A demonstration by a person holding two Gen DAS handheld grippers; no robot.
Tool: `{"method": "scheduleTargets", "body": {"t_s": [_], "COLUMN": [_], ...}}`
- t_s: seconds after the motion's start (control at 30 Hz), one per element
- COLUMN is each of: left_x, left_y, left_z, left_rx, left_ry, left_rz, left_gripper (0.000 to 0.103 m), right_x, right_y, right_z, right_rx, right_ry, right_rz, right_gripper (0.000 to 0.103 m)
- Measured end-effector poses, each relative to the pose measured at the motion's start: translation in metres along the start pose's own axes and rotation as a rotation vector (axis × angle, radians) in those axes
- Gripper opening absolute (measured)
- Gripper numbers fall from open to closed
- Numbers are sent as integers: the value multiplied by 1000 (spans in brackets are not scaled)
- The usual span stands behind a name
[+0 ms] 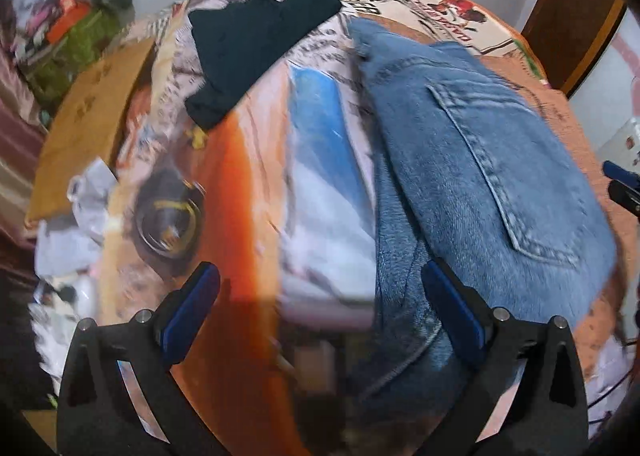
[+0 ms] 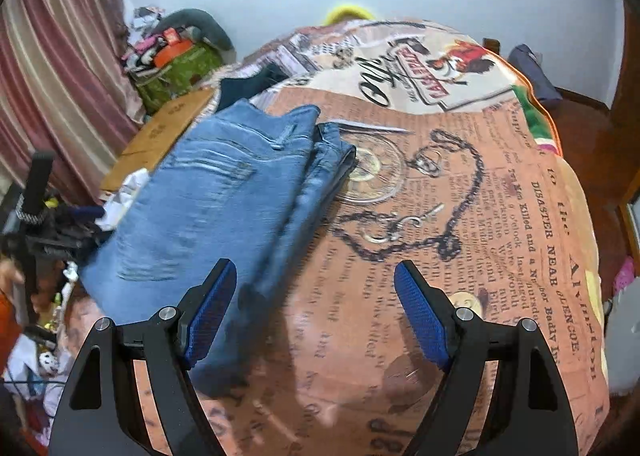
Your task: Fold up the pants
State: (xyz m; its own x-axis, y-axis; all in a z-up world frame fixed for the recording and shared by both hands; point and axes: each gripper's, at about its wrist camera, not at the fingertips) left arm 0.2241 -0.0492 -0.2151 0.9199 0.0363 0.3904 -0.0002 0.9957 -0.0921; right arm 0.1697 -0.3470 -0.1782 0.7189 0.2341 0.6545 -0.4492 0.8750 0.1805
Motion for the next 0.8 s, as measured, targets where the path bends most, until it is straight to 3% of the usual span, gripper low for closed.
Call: {"method": "scheduleTargets", "body": {"t_s": [0.1, 0.2, 0.3, 0.37, 0.5, 0.67, 0.8], "left_x": [-3, 0, 5, 6, 0, 4, 28], "left_y": [-3, -7, -16, -15, -9, -12, -5], "left_z": [11, 27, 21, 8, 5, 19, 36], "left_rx": [-4, -66, -96, -98, -104, -8, -26], "left_ry": [-24, -71, -49, -9, -31, -77, -138], "left_rz": [47, 92, 60, 73, 58, -17, -14], "left_gripper": [95, 87, 72, 58, 59, 57, 57], "right_x": [0, -1, -2, -6, -11, -4, 12], "right_y": [9, 15, 19, 18, 14, 10, 2], "right_z": [-3, -14, -32, -40, -41, -28, -19], "right_rx": [28, 51, 59, 75, 86, 75, 34], "right_ry": [-8, -3, 51, 62, 75, 105, 58], "right_rz": [8, 12, 15, 6, 15, 56, 48], "right_gripper": [80, 76, 51, 44, 37, 36, 36]}}
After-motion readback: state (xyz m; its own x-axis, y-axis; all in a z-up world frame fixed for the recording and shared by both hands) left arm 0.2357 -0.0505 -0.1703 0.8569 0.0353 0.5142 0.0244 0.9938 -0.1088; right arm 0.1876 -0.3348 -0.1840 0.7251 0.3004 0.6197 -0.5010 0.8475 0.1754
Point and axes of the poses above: each gripper's, at about its wrist camera, not at the fingertips, and z roughly against the way its jaws point, y to its left, x to its top, and after that the axes turned 9 degrees about z, right-handed
